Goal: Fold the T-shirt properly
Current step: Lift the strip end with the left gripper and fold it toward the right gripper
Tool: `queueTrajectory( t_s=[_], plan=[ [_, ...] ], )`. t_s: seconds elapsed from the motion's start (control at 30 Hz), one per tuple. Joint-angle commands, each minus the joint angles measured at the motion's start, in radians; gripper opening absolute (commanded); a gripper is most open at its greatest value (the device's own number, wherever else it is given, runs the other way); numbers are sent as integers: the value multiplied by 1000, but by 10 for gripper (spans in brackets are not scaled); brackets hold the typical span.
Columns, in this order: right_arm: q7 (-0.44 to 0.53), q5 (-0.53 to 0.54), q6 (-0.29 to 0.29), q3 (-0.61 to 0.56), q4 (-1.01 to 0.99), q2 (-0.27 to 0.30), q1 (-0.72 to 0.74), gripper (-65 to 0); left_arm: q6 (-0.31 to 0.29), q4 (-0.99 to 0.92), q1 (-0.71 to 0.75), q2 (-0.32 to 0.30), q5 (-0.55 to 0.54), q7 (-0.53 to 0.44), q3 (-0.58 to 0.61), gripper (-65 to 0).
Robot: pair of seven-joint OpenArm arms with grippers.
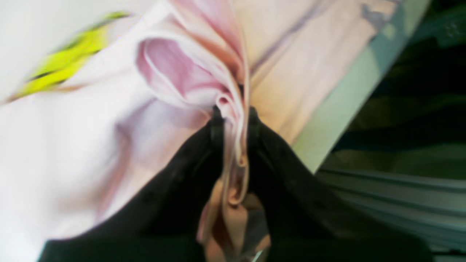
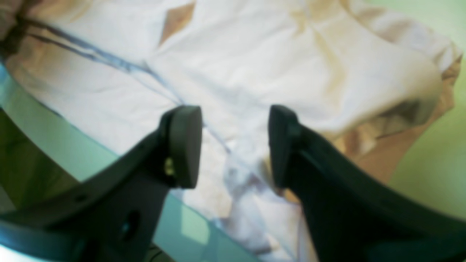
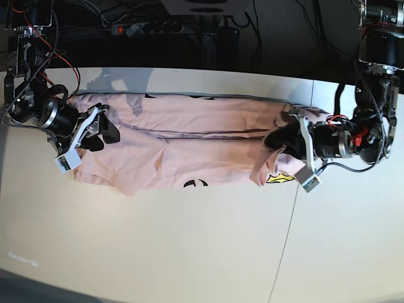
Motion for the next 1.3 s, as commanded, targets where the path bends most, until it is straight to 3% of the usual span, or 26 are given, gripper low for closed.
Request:
queueTrajectory(
  t_s=[0.0,0.2,0.7,0.83,0.87,0.97,1.0,1.27],
  plan=[
    [17,9,79,7,15,16,11,-349,5,17,-30,8,-5,-29,6,-650],
    [14,-3,79,7,15,16,5,-349,5,16,-66,93,109,-70,50,-650],
    [7,-3,79,7,15,16,5,-349,5,3,-77,246,166,-98,83,-650],
    [7,-3,79,7,15,16,5,-349,5,2,-77,251,170,-100,84,-650],
    [7,-3,79,7,15,16,5,-349,5,2,-77,251,170,-100,84,-608],
    [7,-3,79,7,15,16,5,-349,5,2,-77,251,185,-122,84,-336],
    [7,-3,80,7,15,16,5,-349,5,2,-77,251,185,-128,84,-296],
    [8,-3,80,7,13,16,5,-349,5,2,-87,262,186,-130,84,-293]
  ],
)
